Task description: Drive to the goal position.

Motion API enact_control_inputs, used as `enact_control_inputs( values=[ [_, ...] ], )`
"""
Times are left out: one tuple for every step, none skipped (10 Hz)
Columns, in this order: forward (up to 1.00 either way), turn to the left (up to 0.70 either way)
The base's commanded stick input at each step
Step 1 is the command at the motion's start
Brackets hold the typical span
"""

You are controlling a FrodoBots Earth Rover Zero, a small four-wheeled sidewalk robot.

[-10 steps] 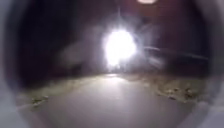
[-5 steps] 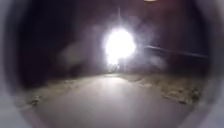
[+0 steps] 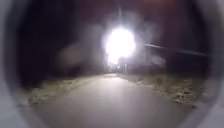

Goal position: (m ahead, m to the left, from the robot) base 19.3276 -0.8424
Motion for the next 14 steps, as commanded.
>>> enact_control_inputs(
  values=[
    [0.85, 0.03],
    [0.85, 0.01],
    [0.85, 0.00],
    [0.85, 0.00],
    [0.85, 0.00],
    [0.85, 0.00],
    [0.85, 0.00],
    [0.85, 0.00],
    [0.85, 0.00],
    [0.85, 0.00],
    [0.85, 0.00],
    [0.85, 0.00],
    [0.85, 0.00],
    [0.85, 0.00]
  ],
)
